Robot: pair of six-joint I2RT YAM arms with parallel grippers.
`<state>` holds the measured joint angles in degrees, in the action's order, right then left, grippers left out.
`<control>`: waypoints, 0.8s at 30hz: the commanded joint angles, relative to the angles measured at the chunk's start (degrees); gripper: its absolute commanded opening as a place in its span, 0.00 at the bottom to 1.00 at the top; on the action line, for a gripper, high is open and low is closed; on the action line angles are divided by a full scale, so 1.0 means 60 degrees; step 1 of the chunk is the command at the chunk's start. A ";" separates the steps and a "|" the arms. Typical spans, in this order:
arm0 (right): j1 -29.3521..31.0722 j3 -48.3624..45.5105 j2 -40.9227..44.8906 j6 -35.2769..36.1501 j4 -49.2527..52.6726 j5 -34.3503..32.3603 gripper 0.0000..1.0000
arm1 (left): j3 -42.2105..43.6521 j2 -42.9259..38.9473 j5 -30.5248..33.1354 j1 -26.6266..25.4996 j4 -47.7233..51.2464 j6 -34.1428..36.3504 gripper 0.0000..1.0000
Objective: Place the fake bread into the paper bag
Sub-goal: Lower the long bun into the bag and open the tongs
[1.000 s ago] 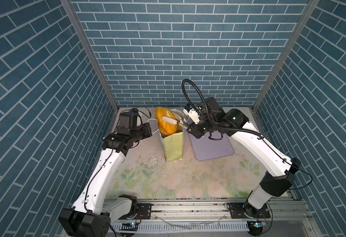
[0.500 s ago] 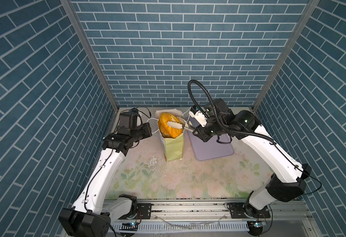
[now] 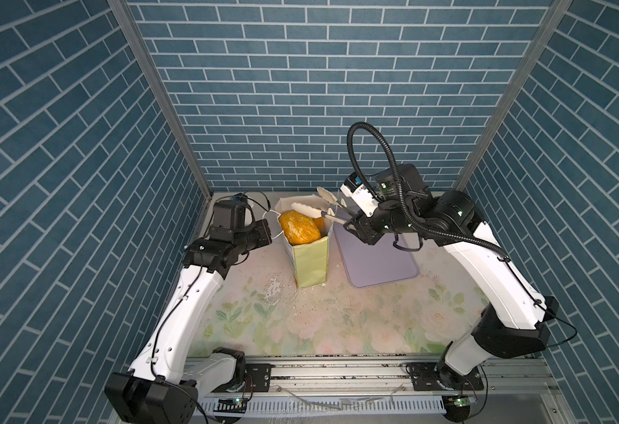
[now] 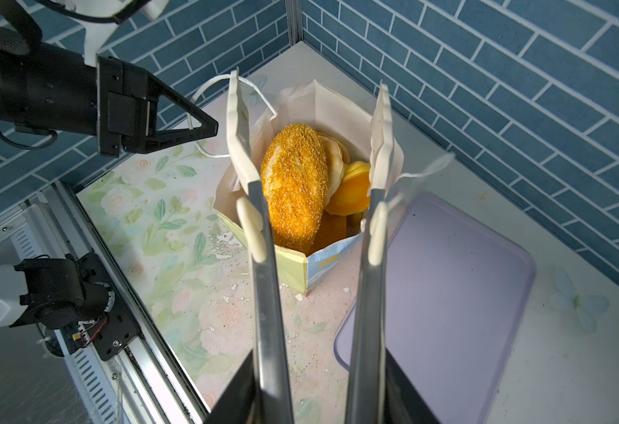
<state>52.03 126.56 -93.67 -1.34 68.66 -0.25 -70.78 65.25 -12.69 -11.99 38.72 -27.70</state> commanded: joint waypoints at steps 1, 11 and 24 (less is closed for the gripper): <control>0.0050 0.0174 -0.0522 0.0414 0.0264 -0.0079 0.41 | -0.0183 -0.0137 0.0045 -0.0042 0.0070 0.0047 0.00; 0.0100 -0.0556 -0.1012 0.0222 0.1689 0.0749 0.25 | -0.0205 -0.0098 -0.0024 -0.0049 0.0016 0.0055 0.00; 0.0233 0.1018 -0.1176 0.0464 0.1425 -0.0498 0.25 | -0.0375 0.0034 -0.0229 -0.0040 0.0036 0.0060 0.00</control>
<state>53.04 130.74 -100.99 -0.08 78.37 -1.52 -71.44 65.25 -13.19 -11.99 38.74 -27.68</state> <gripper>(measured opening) 0.263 0.051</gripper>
